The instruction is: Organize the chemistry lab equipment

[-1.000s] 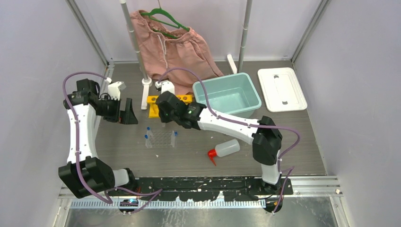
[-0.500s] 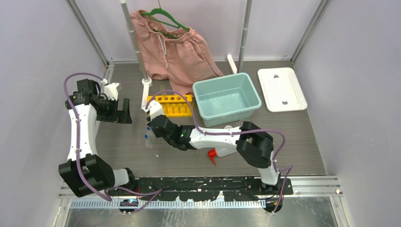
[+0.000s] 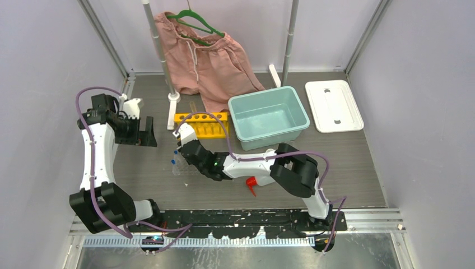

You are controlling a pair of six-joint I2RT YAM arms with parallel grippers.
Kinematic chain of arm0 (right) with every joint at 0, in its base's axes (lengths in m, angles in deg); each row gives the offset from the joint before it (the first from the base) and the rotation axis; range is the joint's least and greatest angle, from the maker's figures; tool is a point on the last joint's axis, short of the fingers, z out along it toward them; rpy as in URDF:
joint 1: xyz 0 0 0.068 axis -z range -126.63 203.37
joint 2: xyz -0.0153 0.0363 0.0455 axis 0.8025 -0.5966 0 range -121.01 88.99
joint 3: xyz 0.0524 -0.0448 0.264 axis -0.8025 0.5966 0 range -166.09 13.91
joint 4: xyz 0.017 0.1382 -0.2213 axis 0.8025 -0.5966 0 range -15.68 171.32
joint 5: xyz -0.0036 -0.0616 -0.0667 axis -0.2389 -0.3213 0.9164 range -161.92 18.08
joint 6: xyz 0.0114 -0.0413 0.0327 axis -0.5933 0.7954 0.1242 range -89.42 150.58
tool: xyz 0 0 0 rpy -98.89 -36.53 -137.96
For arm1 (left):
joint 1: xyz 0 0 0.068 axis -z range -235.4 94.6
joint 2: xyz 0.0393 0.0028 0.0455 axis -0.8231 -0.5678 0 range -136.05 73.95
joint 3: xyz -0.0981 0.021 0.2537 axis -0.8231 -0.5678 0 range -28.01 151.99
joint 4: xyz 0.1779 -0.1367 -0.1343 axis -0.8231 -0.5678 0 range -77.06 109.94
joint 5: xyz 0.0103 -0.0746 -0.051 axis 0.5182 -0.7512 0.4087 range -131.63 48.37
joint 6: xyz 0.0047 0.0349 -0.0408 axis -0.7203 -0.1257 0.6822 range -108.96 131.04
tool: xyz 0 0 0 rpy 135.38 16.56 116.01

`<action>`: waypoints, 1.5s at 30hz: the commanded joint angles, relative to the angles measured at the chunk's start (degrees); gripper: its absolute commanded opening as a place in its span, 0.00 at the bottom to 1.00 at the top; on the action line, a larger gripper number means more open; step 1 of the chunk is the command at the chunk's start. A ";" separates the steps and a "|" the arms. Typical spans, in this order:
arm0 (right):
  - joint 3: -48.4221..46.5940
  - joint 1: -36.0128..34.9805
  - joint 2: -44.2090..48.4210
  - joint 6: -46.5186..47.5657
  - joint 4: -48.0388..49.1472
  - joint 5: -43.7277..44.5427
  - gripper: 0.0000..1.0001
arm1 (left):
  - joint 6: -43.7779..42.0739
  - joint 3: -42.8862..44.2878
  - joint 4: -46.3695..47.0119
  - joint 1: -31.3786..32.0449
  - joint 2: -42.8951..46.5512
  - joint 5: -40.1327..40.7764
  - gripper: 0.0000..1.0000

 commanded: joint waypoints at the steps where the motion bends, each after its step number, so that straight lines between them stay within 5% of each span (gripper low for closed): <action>1: 0.18 -0.10 -0.30 0.01 5.85 1.84 0.01 | -0.29 0.28 0.21 -0.19 0.20 -1.05 1.00; 45: 5.19 -0.12 0.47 0.08 9.54 2.63 0.06 | -0.60 -0.04 -0.08 -0.18 0.28 -1.12 0.99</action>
